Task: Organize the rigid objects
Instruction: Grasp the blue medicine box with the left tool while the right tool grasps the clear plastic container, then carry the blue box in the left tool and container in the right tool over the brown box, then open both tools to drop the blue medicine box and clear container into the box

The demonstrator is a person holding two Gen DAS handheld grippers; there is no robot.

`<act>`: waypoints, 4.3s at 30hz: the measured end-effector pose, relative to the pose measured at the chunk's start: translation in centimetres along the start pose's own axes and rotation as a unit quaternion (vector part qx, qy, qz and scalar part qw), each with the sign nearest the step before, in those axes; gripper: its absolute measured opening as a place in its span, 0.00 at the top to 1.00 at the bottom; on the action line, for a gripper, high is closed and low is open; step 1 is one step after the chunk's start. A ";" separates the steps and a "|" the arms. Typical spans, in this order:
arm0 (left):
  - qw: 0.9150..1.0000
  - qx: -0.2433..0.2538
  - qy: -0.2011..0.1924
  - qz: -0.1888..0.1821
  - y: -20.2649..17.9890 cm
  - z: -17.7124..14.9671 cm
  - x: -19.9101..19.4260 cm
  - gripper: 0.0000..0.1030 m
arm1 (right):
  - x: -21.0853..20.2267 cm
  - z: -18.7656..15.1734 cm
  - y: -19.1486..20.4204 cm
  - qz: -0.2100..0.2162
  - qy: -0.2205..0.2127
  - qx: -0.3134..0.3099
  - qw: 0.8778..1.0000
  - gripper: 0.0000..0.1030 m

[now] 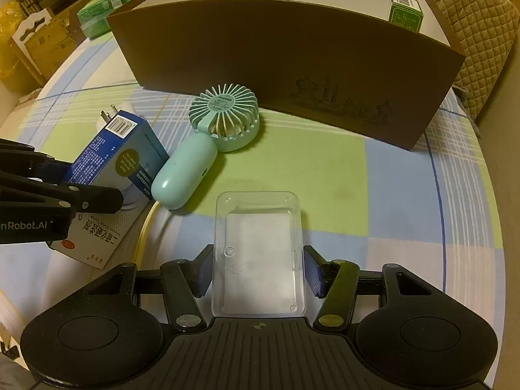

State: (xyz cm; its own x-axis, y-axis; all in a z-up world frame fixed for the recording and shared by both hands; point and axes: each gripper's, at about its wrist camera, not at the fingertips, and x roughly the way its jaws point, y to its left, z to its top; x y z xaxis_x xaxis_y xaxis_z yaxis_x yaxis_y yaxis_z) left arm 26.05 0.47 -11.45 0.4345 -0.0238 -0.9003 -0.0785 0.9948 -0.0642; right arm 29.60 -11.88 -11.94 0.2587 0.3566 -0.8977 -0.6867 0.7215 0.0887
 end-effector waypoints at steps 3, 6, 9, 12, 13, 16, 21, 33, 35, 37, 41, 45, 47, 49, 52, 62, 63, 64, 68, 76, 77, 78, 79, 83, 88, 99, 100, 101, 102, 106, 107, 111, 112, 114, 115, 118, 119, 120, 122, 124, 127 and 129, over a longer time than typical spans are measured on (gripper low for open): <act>1.000 0.000 -0.004 0.001 0.0 -0.2 -0.1 0.67 | -0.2 0.0 0.0 0.004 -0.003 -0.003 1.000 0.49; 1.000 -0.002 -0.010 0.003 0.0 -0.3 -0.4 0.67 | -0.6 -0.2 0.0 0.008 -0.007 -0.004 1.000 0.49; 1.000 -0.003 -0.019 0.002 0.0 -0.6 -1.0 0.67 | -1.2 -0.3 0.0 0.010 -0.011 -0.003 1.000 0.49; 1.000 -0.006 -0.028 0.002 0.1 -0.6 -1.8 0.67 | -2.1 -0.3 -0.1 0.016 -0.020 0.003 1.000 0.49; 0.999 -0.009 -0.032 0.001 0.1 -0.6 -2.1 0.67 | -2.4 -0.3 -0.1 0.017 -0.022 0.003 1.000 0.49; 0.999 -0.013 -0.044 0.001 0.2 -0.5 -3.2 0.67 | -3.5 -0.1 0.0 0.022 -0.031 0.004 0.999 0.49; 0.997 -0.015 -0.076 -0.001 0.1 0.4 -5.5 0.67 | -5.2 0.9 0.2 0.031 -0.053 0.004 0.998 0.49; 0.989 0.002 -0.147 -0.001 -0.3 5.5 -9.4 0.67 | -9.0 6.2 0.0 0.041 -0.128 -0.007 0.991 0.49; 0.988 0.004 -0.157 0.000 -0.4 6.7 -9.7 0.67 | -9.4 7.3 -0.2 0.039 -0.140 -0.009 0.989 0.49; 0.986 0.007 -0.167 0.001 -0.4 8.1 -9.8 0.67 | -9.7 8.6 -0.5 0.037 -0.149 -0.011 0.988 0.49; 0.984 0.014 -0.178 0.001 -0.6 10.6 -9.6 0.67 | -9.9 11.4 -1.2 0.034 -0.163 -0.016 0.986 0.49; 0.983 0.021 -0.182 0.001 -0.7 13.4 -8.9 0.67 | -9.4 14.1 -2.0 0.031 -0.169 -0.016 0.985 0.49; 0.983 0.023 -0.180 0.001 -0.7 14.9 -8.3 0.67 | -9.0 15.4 -2.7 0.027 -0.171 -0.017 0.985 0.49; 0.984 0.024 -0.178 0.003 -0.7 16.4 -7.4 0.67 | -8.5 16.7 -3.4 0.023 -0.172 -0.020 0.985 0.49; 0.985 0.022 -0.172 0.009 -0.6 18.6 -6.0 0.67 | -7.4 18.7 -4.5 0.016 -0.170 -0.021 0.985 0.49; 0.990 0.027 -0.138 0.017 -0.3 24.3 -0.4 0.67 | -2.8 23.5 -8.5 -0.005 -0.138 -0.013 0.990 0.49; 0.990 0.028 -0.135 0.017 -0.4 24.7 0.2 0.67 | -2.5 23.7 -8.9 -0.006 -0.136 -0.013 0.991 0.49; 0.991 0.028 -0.130 0.018 -0.4 25.1 0.8 0.67 | -2.0 24.0 -9.2 -0.008 -0.133 -0.013 0.991 0.49; 0.993 0.024 -0.115 0.022 -0.2 26.3 2.8 0.67 | -0.6 24.9 -10.4 -0.012 -0.124 -0.010 0.992 0.49; 0.995 0.013 -0.101 0.015 0.4 28.0 5.7 0.66 | 1.3 26.0 -11.8 -0.014 -0.115 -0.004 0.993 0.49; 0.995 0.014 -0.101 0.010 0.5 28.1 6.0 0.65 | 1.5 26.1 -12.0 -0.015 -0.113 -0.004 0.993 0.49; 0.995 0.015 -0.103 0.008 0.5 28.3 6.3 0.60 | 1.7 26.2 -12.1 -0.016 -0.113 -0.004 0.994 0.49; 0.994 0.016 -0.104 0.010 0.6 28.3 6.6 0.55 | 1.9 26.3 -12.2 -0.018 -0.112 -0.003 0.994 0.49; 0.995 0.015 -0.094 0.015 0.9 28.1 7.3 0.53 | 2.5 26.3 -12.6 -0.022 -0.107 0.000 0.994 0.49; 0.996 0.012 -0.088 0.019 1.4 27.8 7.6 0.53 | 3.0 26.4 -12.9 -0.027 -0.107 0.003 0.994 0.49; 0.996 0.011 -0.086 0.017 2.0 27.4 7.1 0.53 | 2.3 26.2 -13.5 -0.042 -0.126 0.026 0.991 0.32; 0.996 0.012 -0.086 0.016 2.0 27.3 7.0 0.53 | 2.1 26.1 -13.5 -0.041 -0.127 0.025 0.991 0.31; 0.996 0.013 -0.086 0.015 2.0 27.3 6.9 0.53 | 1.9 25.9 -13.4 -0.039 -0.127 0.025 0.991 0.31; 0.996 0.013 -0.086 0.015 1.9 27.2 6.9 0.53 | 1.8 25.8 -13.4 -0.038 -0.127 0.025 0.991 0.31; 0.996 0.014 -0.088 0.016 1.8 27.1 6.5 0.53 | 1.2 25.2 -13.1 -0.034 -0.125 0.025 0.991 0.31; 0.996 0.014 -0.089 0.015 1.8 27.0 6.4 0.53 | 1.1 25.0 -13.1 -0.033 -0.124 0.026 0.991 0.31; 0.995 0.015 -0.093 0.014 1.7 26.9 5.8 0.53 | 0.5 24.4 -12.9 -0.030 -0.125 0.031 0.991 0.31; 0.995 0.014 -0.094 0.014 1.7 26.8 5.7 0.53 | 0.3 24.3 -12.9 -0.031 -0.126 0.032 0.991 0.31; 0.995 0.014 -0.095 0.012 1.6 26.6 5.4 0.53 | 0.0 24.0 -12.7 -0.031 -0.127 0.034 0.991 0.31; 0.995 0.014 -0.096 0.012 1.6 26.5 5.2 0.53 | -0.3 23.9 -12.7 -0.030 -0.127 0.034 0.991 0.31; 0.995 0.015 -0.100 0.011 1.4 26.3 4.7 0.53 | -0.9 23.4 -12.4 -0.029 -0.130 0.036 0.990 0.31; 0.995 0.015 -0.101 0.010 1.4 26.2 4.4 0.53 | -1.2 23.3 -12.3 -0.029 -0.132 0.037 0.990 0.31; 0.994 0.015 -0.103 0.010 1.3 26.1 4.1 0.53 | -1.4 23.2 -12.2 -0.028 -0.133 0.038 0.990 0.31; 0.994 0.014 -0.107 0.008 1.2 25.9 3.6 0.53 | -1.9 22.9 -11.9 -0.027 -0.135 0.039 0.990 0.31; 0.994 0.014 -0.110 0.007 1.1 25.6 3.0 0.53 | -2.5 22.5 -11.6 -0.025 -0.139 0.040 0.989 0.31; 0.993 0.014 -0.117 0.004 1.0 25.1 2.0 0.53 | -3.3 22.0 -11.2 -0.022 -0.147 0.042 0.988 0.31; 0.993 0.012 -0.121 0.002 1.0 24.7 1.3 0.52 | -3.9 21.6 -10.9 -0.020 -0.152 0.044 0.987 0.31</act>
State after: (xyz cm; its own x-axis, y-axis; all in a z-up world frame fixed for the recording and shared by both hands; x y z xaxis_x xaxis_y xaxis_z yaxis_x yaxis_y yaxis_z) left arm 48.70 3.87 -2.10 0.6370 0.0025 -0.7708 -0.0611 0.9970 -0.0473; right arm 50.72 -8.33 -0.11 0.4851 0.4788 -0.7318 -0.6142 0.7822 0.1047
